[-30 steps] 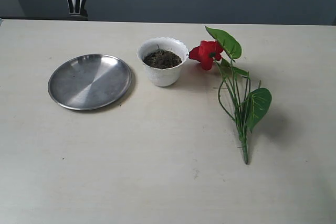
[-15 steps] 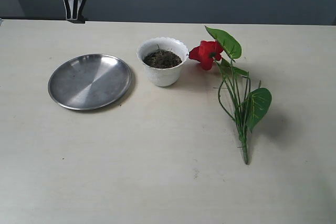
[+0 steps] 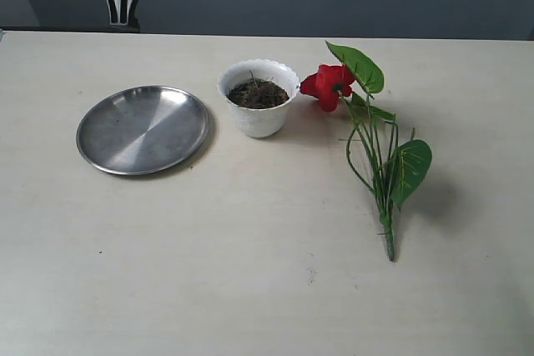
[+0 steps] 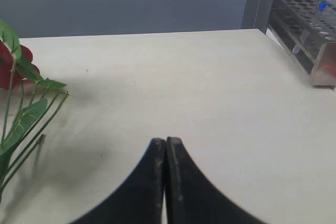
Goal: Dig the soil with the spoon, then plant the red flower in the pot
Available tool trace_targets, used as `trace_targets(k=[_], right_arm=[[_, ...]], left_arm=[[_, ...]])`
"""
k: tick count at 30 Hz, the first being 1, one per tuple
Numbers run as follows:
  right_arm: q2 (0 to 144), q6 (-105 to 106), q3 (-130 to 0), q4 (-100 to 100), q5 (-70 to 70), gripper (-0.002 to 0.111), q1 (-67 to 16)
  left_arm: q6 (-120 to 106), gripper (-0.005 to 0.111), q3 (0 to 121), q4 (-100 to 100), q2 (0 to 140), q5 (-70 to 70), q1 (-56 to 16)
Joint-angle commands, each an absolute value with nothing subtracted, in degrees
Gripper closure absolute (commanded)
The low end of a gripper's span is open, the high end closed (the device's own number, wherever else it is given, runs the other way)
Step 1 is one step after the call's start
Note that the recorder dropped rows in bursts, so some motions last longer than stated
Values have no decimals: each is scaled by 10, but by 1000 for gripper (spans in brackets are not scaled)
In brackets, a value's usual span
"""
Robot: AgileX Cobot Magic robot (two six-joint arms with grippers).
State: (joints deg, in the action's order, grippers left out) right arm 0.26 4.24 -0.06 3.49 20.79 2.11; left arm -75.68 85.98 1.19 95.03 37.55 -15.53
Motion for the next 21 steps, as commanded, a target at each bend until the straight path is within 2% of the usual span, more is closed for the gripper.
trace_targets(k=[1,17,21], right_arm=[[0,43,0,34,207,108,20],[0,43,0,34,207,108,20],[0,43,0,34,207,108,20]], left_arm=[[-754,106,863,17,946,369,-156],[-760,106,863,3,946,333,-156],[-821,106,863,-13,946,339,-156]])
